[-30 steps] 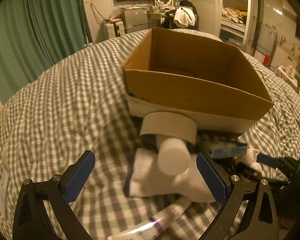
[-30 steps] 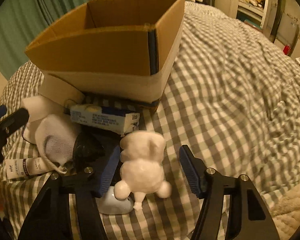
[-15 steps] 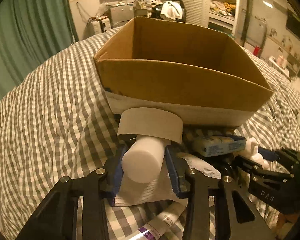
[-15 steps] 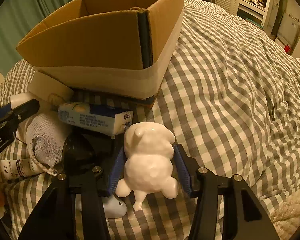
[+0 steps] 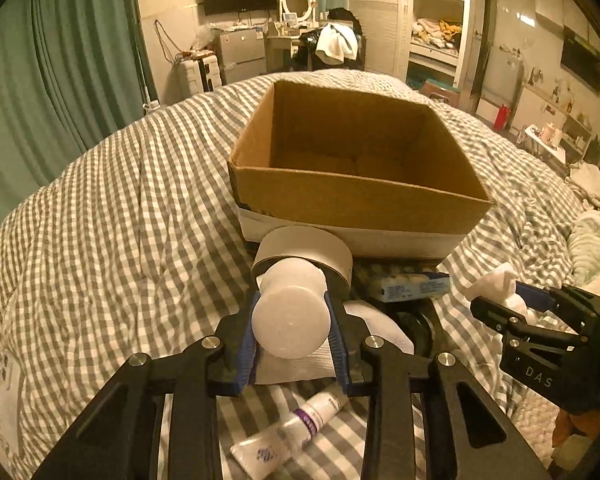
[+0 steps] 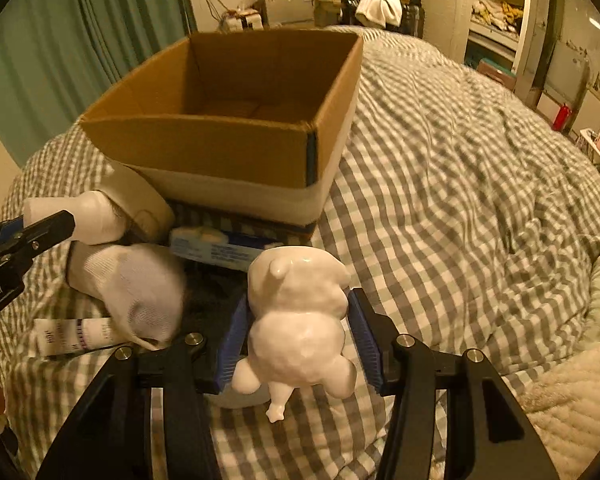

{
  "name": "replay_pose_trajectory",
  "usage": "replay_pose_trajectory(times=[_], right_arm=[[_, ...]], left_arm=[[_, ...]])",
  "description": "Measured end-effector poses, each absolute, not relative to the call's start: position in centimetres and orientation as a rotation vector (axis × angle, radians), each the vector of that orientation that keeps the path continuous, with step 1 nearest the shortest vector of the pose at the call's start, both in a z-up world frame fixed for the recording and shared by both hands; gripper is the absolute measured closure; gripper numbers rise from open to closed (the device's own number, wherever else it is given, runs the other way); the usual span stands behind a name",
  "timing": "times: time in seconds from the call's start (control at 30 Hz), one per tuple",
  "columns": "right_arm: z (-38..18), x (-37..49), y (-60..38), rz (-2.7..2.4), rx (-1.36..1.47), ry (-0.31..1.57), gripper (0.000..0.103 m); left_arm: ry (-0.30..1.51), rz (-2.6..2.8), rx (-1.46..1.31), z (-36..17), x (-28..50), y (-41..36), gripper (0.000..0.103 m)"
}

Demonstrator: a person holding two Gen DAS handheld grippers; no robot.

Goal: Organize objects
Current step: 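Grasp the white bunny figure with the right tool while the left tool grasps the white bottle, then carry bunny and bottle over the box and open both tools to drop them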

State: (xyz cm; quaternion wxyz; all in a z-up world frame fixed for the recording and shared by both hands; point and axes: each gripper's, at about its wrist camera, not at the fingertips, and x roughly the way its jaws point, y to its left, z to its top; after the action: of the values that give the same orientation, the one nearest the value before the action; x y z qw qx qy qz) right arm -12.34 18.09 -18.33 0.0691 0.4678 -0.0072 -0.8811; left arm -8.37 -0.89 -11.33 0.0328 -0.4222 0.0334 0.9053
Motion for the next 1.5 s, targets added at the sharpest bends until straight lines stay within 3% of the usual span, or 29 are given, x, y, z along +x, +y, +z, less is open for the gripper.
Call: replay_pose_trajectory(times=[0.73, 1.13, 1.5], right_arm=[[-6.2, -7.4, 15.2, -2.694, 1.023, 0.056, 0.053], [-2.0, -14.4, 14.7, -2.672, 0.963, 0.029, 0.053], [-3.9, -23.8, 16.1, -2.686, 1.039, -0.087, 0.053]], left_arm=[[0.073, 2.879, -1.111, -2.2, -5.7, -1.4, 0.070], [0.108, 2.892, -1.009, 1.8, -13.9, -0.6, 0.070], [0.106, 2.836, -1.055, -1.0, -23.1, 0.4, 0.070]])
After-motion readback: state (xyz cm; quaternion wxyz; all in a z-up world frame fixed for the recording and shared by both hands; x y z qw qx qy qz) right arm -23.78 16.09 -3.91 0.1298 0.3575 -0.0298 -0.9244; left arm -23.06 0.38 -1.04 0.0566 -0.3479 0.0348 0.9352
